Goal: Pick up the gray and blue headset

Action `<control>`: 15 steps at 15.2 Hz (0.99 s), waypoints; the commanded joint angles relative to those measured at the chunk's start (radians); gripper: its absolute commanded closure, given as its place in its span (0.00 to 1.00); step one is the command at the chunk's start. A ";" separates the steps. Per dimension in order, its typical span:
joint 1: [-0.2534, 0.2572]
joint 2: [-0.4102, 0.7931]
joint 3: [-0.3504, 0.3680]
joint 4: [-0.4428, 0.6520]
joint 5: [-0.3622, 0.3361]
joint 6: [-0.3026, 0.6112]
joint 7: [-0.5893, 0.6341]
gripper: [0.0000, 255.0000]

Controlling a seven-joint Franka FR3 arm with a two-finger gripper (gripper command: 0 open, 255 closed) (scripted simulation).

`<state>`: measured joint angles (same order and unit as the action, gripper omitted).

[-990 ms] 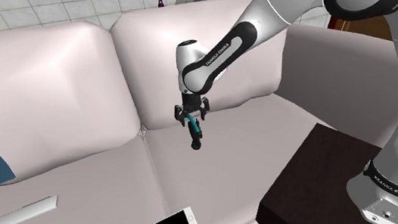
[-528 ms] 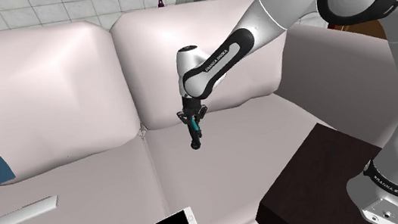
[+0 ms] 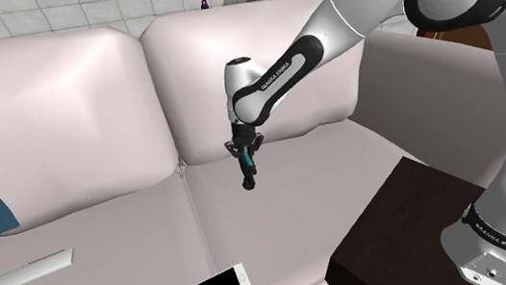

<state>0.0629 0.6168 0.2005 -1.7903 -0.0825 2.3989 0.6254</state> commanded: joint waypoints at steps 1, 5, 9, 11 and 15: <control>-0.002 -0.015 0.002 -0.002 0.003 -0.013 -0.001 1.00; -0.006 -0.052 0.008 -0.002 0.010 -0.050 -0.003 1.00; -0.010 -0.086 0.014 0.003 0.017 -0.088 -0.006 1.00; -0.012 -0.103 0.016 0.007 0.021 -0.108 -0.007 1.00; -0.015 -0.128 0.020 0.014 0.027 -0.140 -0.009 1.00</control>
<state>0.0478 0.4917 0.2196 -1.7822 -0.0564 2.2670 0.6157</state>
